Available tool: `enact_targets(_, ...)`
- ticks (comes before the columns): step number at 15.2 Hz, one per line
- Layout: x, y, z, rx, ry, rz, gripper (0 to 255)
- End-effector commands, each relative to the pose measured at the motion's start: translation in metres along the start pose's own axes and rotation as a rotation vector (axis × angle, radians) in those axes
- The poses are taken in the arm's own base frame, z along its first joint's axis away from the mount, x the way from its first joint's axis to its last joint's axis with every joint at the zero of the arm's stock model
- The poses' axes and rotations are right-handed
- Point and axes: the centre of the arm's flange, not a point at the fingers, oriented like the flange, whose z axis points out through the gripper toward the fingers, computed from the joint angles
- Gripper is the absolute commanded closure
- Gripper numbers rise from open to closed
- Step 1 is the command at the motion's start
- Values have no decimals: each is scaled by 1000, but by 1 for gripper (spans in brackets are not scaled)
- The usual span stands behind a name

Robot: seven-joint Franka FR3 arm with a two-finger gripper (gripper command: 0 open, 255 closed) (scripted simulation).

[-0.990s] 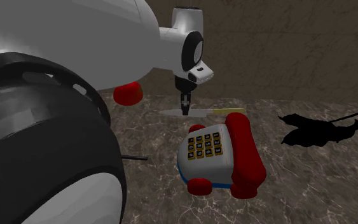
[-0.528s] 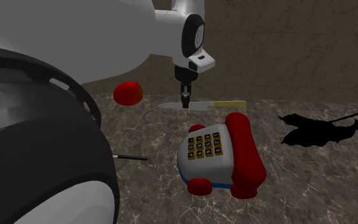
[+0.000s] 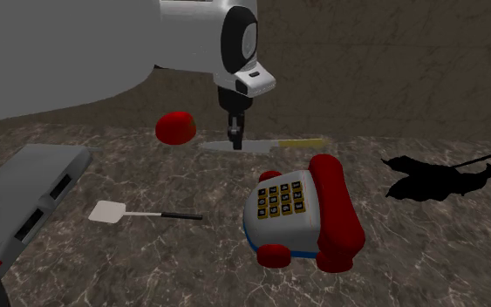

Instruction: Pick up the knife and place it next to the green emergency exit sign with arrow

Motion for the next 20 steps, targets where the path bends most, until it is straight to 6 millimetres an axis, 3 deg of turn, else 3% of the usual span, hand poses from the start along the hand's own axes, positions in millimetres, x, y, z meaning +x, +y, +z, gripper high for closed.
enact_targets(1,-20,14,2,0,0,1,255)
enact_targets(20,-224,160,5,0,0,1,255)
